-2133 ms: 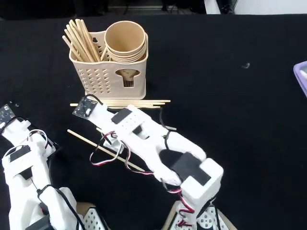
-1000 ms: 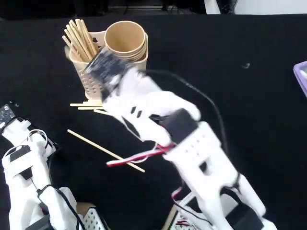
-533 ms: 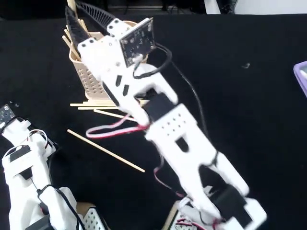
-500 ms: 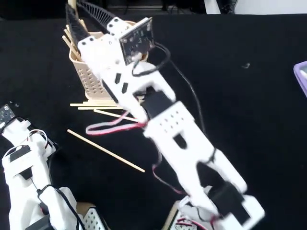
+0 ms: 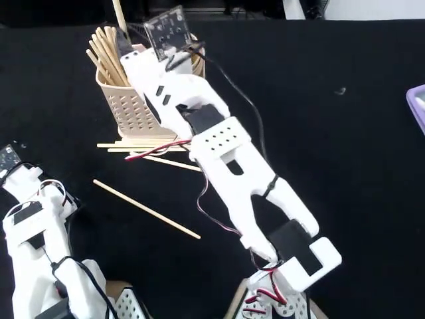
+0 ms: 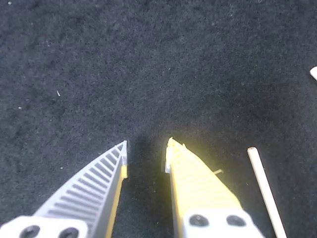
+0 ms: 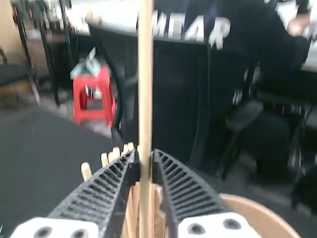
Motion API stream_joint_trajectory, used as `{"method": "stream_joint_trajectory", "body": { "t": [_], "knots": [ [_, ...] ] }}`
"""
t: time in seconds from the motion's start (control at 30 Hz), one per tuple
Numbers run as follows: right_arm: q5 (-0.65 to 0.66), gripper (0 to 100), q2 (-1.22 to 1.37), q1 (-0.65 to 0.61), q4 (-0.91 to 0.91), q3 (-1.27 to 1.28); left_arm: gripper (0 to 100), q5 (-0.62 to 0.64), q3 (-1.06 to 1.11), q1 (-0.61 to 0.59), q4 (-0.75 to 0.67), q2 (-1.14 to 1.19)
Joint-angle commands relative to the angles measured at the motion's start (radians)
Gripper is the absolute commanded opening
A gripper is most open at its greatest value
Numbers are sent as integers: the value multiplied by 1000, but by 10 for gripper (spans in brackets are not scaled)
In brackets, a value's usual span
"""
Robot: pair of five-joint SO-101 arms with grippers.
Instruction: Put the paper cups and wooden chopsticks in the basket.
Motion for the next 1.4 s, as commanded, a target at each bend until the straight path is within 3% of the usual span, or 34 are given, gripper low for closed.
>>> {"method": "stream_joint_trajectory", "body": {
  "t": [0.0, 0.1, 0.27, 0.43, 0.63, 0.77, 1.03, 1.23, 1.37],
  "knots": [
    [-9, 203, -56, -14, 218, -133, 134, 0, -4, 13, -6, -23],
    [-5, 253, -102, -8, 365, -211, 134, 0, -4, 13, -6, -23],
    [-3, 235, -259, 15, 641, -275, 134, 0, -4, 13, -6, -23],
    [-2, 218, -449, 20, 1039, -274, 134, 0, -4, 13, -6, -23],
    [2, 221, -556, 15, 1379, -105, 134, 0, -4, 13, -6, -23],
    [132, 222, -572, 15, 1332, 206, 134, 0, -4, 13, -6, -21],
    [173, 222, -573, -160, 824, 802, 134, 0, -4, 13, -6, -21],
    [172, 223, -570, -364, 683, 943, 134, 0, -4, 13, -8, -21],
    [175, 223, -568, -385, 603, 978, 134, 0, -4, 13, -8, -21]
  ]
}}
